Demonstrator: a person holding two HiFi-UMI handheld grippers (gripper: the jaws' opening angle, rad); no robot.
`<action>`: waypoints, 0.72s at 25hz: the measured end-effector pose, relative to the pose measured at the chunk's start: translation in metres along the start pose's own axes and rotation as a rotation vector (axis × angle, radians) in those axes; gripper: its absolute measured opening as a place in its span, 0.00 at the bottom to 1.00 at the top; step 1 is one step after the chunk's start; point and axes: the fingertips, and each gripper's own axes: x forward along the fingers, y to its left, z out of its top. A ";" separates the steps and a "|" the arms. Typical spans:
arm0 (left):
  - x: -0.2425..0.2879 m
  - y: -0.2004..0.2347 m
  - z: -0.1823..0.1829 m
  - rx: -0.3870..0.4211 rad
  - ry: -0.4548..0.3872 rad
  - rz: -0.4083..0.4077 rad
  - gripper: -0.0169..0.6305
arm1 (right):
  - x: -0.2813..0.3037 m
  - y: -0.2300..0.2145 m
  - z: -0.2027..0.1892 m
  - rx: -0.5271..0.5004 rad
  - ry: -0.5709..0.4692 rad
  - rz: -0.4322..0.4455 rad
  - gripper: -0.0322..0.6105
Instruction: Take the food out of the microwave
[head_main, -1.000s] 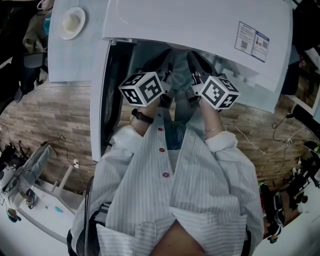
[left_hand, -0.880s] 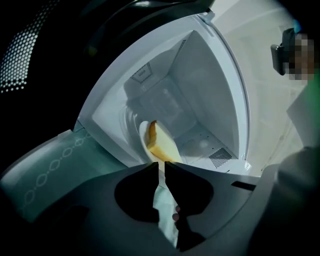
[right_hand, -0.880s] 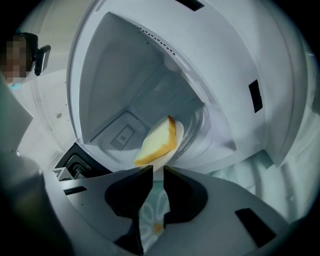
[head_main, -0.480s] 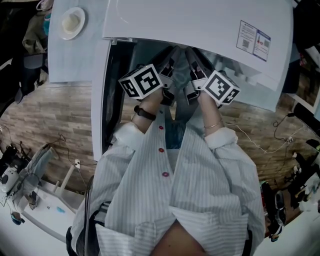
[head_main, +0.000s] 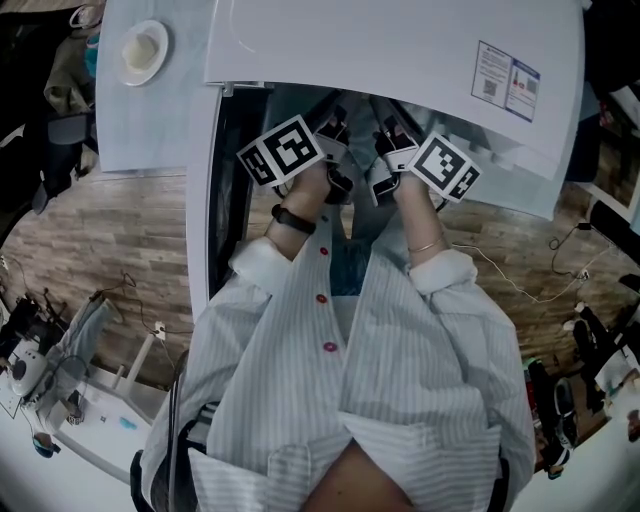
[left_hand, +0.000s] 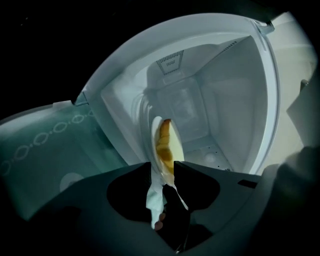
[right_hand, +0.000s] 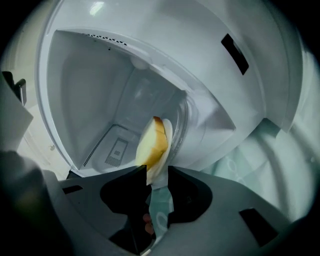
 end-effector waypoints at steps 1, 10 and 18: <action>0.001 0.002 0.000 -0.005 -0.002 0.008 0.25 | 0.000 0.000 0.000 0.008 -0.001 0.000 0.28; 0.002 0.011 0.002 -0.019 0.000 0.045 0.16 | 0.004 -0.003 -0.004 0.048 0.018 0.010 0.22; -0.003 0.009 0.001 -0.043 -0.014 0.035 0.09 | 0.004 0.001 -0.010 0.073 0.047 0.043 0.18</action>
